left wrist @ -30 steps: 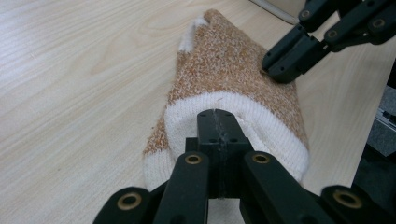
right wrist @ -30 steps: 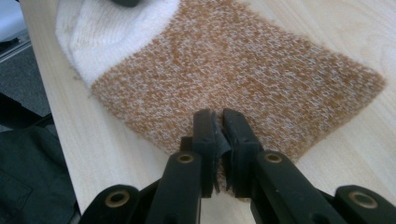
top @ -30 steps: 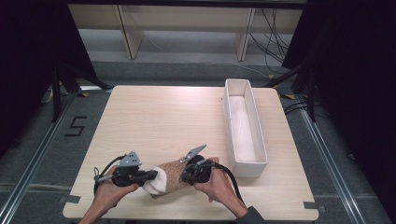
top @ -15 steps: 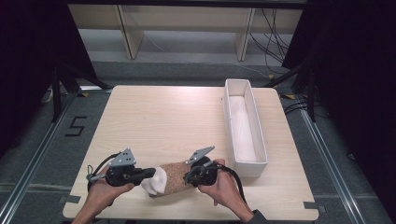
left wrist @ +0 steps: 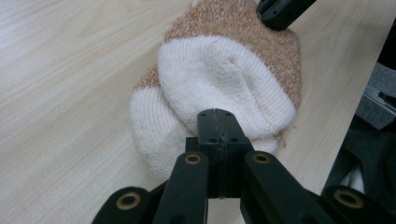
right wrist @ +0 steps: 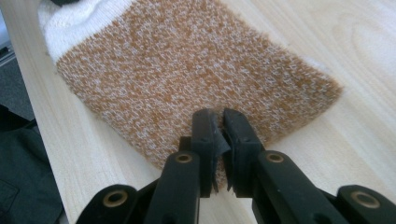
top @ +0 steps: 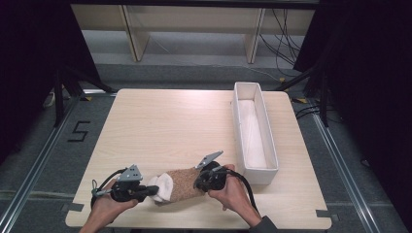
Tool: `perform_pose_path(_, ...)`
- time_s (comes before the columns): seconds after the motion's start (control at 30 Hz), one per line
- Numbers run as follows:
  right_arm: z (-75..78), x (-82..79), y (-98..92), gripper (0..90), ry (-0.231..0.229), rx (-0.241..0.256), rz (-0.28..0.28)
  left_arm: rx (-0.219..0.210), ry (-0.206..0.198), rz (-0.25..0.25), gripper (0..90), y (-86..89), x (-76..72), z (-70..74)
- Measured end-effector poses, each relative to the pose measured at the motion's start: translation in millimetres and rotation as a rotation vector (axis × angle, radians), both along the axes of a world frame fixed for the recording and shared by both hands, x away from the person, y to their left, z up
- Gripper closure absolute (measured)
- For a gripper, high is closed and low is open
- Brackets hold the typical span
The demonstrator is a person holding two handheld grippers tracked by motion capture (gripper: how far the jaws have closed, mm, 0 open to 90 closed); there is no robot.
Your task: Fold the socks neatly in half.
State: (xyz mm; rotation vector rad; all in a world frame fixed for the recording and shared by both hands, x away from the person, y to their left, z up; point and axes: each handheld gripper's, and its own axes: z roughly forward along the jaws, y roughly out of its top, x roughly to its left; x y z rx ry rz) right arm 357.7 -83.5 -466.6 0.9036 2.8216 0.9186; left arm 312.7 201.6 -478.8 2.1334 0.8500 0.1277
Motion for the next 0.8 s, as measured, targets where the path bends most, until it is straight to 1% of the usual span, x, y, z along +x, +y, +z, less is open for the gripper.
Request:
perform_pose_path(0.03,-0.9,0.9,-0.1,83.6,-0.005,0.001,0.005,0.01,0.002,-0.003,89.4,0.4,-0.5,-2.4)
perform_pose_path(0.1,-1.1,0.8,-0.5,83.6,-0.006,0.004,0.007,0.0,0.004,0.0,89.4,0.6,-1.2,-4.5)
perform_pose_path(0.13,-0.7,0.0,-0.7,83.5,-0.001,0.006,0.004,0.007,0.003,-0.004,89.4,1.2,-1.0,-3.9)
perform_pose_path(0.2,1.3,-0.3,-1.6,82.2,0.012,0.011,-0.012,0.009,-0.001,-0.002,89.4,0.5,-1.5,-3.7)
perform_pose_path(0.23,2.5,1.0,-2.9,80.9,0.004,0.019,-0.013,0.029,-0.008,-0.009,89.4,1.7,-1.0,-2.9)
perform_pose_path(0.27,4.6,0.8,-4.3,80.0,0.006,0.026,-0.024,0.02,-0.003,0.005,89.4,0.8,-1.9,-2.7)
perform_pose_path(0.3,6.5,2.1,-6.5,79.9,-0.013,0.029,-0.013,0.022,-0.006,0.004,89.3,1.0,-1.5,-2.5)
perform_pose_path(0.33,9.0,1.6,-8.3,80.0,-0.008,0.033,-0.024,0.022,-0.003,-0.003,89.3,1.4,-1.3,-1.9)
perform_pose_path(0.37,10.9,1.7,-11.0,80.3,-0.01,0.037,-0.033,0.003,-0.002,0.012,89.3,0.0,-1.7,-2.7)
perform_pose_path(0.4,12.3,2.6,-13.4,80.6,-0.017,0.039,-0.033,0.016,-0.008,-0.007,89.4,1.3,-0.3,-2.1)
perform_pose_path(0.43,13.4,2.3,-15.4,81.0,-0.012,0.044,-0.045,0.013,-0.008,-0.005,89.3,1.4,-0.2,-2.1)
perform_pose_path(0.47,12.4,3.0,-16.0,81.6,-0.02,0.041,-0.039,0.016,-0.011,-0.003,89.3,1.3,-0.1,-1.8)
perform_pose_path(0.5,12.4,3.0,-16.0,81.6,-0.02,0.041,-0.039,0.008,-0.006,0.009,89.3,0.2,-0.8,-2.0)
perform_pose_path(0.57,9.7,1.8,-12.5,82.1,-0.014,0.042,-0.042,0.008,-0.008,0.011,89.4,-0.2,-0.3,-1.6)
perform_pose_path(0.6,7.4,1.5,-8.8,82.4,-0.012,0.024,-0.009,0.01,-0.012,0.008,89.4,0.2,1.5,-1.5)
perform_pose_path(0.63,7.4,1.5,-8.8,82.4,-0.012,0.024,-0.009,0.01,-0.012,0.008,89.3,0.2,1.5,-1.5)
perform_pose_path(0.67,5.0,1.0,-6.6,82.8,-0.015,0.014,-0.003,0.021,-0.007,0.007,89.3,1.1,2.2,-0.9)
perform_pose_path(0.7,3.2,-0.7,-4.1,83.3,-0.006,0.006,-0.009,0.018,-0.01,0.008,89.3,1.0,3.3,-1.1)
perform_pose_path(0.73,2.1,-1.6,-2.8,83.4,-0.013,-0.002,-0.003,0.025,-0.018,0.002,89.3,1.7,5.2,-0.8)
perform_pose_path(0.77,2.1,-2.6,-2.0,83.5,-0.016,-0.004,0.002,0.021,-0.011,0.015,89.3,1.6,5.5,-0.7)
perform_pose_path(0.8,2.3,-3.1,-1.9,83.5,-0.022,-0.002,0.018,0.025,-0.018,0.008,89.4,2.4,7.5,-0.4)
